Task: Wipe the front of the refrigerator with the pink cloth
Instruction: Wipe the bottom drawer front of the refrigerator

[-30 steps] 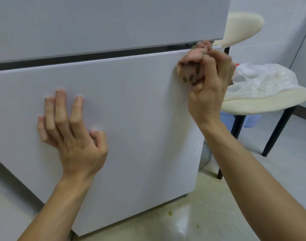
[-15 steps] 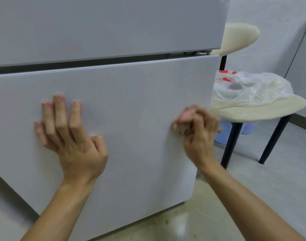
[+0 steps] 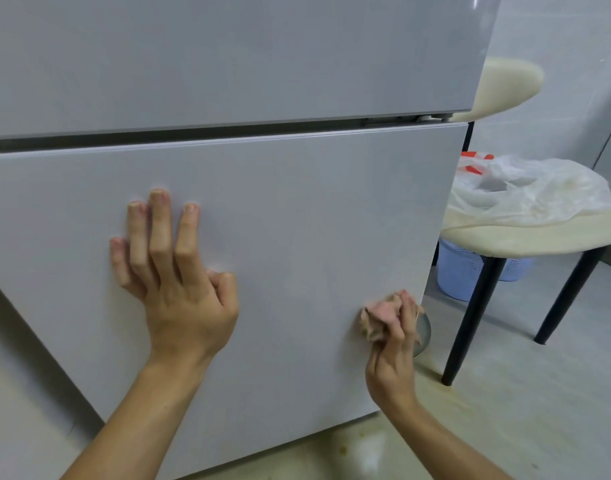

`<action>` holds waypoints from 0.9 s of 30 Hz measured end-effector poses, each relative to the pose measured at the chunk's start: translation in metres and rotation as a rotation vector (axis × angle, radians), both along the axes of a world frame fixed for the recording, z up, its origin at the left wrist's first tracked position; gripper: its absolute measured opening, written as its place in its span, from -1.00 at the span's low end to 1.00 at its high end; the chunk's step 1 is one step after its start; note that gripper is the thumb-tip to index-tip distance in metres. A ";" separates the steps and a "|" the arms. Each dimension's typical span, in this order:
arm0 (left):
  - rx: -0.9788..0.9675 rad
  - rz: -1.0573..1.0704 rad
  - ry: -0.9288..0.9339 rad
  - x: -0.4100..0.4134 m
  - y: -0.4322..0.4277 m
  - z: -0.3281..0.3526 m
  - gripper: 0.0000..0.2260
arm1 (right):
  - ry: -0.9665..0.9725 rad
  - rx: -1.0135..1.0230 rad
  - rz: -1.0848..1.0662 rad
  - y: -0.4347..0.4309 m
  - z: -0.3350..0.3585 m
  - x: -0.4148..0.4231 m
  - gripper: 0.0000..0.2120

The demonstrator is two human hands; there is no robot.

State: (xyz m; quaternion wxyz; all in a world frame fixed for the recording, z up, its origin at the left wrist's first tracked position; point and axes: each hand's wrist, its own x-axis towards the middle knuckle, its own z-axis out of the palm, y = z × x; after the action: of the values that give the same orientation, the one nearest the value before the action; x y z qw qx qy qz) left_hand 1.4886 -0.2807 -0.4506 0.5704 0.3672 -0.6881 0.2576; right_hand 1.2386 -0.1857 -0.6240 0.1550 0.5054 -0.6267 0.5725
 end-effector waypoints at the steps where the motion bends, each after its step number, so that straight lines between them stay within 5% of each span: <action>1: -0.005 0.001 0.003 -0.001 0.000 0.000 -0.29 | 0.012 0.022 0.007 0.005 -0.009 0.000 -0.37; 5: -0.007 0.003 0.012 -0.001 0.001 -0.002 -0.26 | 0.000 -0.034 0.062 0.011 0.033 -0.009 -0.34; 12: 0.010 -0.013 0.003 0.002 0.002 -0.001 -0.25 | 0.073 -0.300 0.044 -0.017 0.203 -0.025 -0.35; 15: 0.018 -0.014 -0.021 0.006 0.001 -0.001 -0.25 | 0.122 -0.305 -0.014 -0.028 0.178 0.001 -0.34; 21: 0.007 -0.016 -0.042 0.009 0.000 -0.001 -0.27 | 0.751 0.023 0.142 -0.020 0.002 0.038 -0.38; 25: 0.008 -0.022 -0.040 0.009 0.000 -0.001 -0.28 | 0.916 0.065 0.253 -0.009 0.028 0.019 -0.25; 27: 0.009 -0.024 -0.034 0.008 0.001 -0.001 -0.27 | 0.795 -0.022 0.191 -0.005 0.074 0.011 -0.39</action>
State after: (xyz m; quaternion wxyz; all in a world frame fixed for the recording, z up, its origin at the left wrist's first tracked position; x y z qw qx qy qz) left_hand 1.4971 -0.2796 -0.4516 0.5601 0.3572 -0.7031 0.2535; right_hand 1.2494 -0.1902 -0.5499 0.3365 0.7415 -0.4623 0.3511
